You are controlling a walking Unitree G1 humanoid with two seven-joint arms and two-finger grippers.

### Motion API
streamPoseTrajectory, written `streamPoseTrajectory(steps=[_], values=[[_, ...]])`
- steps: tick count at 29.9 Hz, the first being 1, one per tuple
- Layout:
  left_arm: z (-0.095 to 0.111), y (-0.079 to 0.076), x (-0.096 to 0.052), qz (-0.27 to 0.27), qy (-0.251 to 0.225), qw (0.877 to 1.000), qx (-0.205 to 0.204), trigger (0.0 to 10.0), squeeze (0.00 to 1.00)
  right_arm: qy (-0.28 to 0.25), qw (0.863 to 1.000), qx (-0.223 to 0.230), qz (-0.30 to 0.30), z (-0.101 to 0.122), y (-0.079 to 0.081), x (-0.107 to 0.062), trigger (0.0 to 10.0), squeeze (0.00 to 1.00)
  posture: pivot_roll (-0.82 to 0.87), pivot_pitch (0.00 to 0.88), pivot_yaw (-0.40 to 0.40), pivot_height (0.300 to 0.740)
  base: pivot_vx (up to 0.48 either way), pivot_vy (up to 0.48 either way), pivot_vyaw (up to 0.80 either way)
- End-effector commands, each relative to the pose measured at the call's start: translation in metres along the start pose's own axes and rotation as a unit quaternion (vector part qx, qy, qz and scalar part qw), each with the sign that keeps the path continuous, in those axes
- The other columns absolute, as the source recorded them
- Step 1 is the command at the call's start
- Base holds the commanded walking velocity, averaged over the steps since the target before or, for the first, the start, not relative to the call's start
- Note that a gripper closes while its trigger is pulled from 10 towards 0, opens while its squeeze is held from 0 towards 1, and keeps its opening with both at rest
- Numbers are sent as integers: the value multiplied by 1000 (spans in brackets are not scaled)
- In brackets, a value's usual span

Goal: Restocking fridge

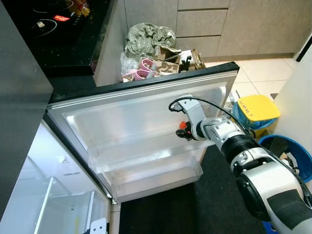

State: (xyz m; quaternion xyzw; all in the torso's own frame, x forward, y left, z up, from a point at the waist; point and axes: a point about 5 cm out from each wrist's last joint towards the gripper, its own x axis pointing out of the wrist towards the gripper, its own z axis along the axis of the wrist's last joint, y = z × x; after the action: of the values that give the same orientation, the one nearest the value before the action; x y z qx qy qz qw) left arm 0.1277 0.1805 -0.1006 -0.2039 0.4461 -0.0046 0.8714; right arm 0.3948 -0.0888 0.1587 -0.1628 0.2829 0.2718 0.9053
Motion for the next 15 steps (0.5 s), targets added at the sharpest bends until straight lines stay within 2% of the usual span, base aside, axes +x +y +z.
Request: streamPoseTrajectory(steps=[1,6,15], values=[[-13,-3,-2,-2,20,1000,-8,10000,0,-1,1000,-15,-5,4,-3,-2,10000,0,-46,149,-27,740,0,0,0],[-13,-3,-2,-2,19,1000,-8,10000,0,40,998,-52,-8,-10,-7,-2,10000,0,-46,149,-27,740,0,0,0],[-13,-4,-1,-2,21,1000,-8,10000,0,54,998,-27,-2,-23,-7,1,10000,0,-51,139,-34,740,0,0,0]])
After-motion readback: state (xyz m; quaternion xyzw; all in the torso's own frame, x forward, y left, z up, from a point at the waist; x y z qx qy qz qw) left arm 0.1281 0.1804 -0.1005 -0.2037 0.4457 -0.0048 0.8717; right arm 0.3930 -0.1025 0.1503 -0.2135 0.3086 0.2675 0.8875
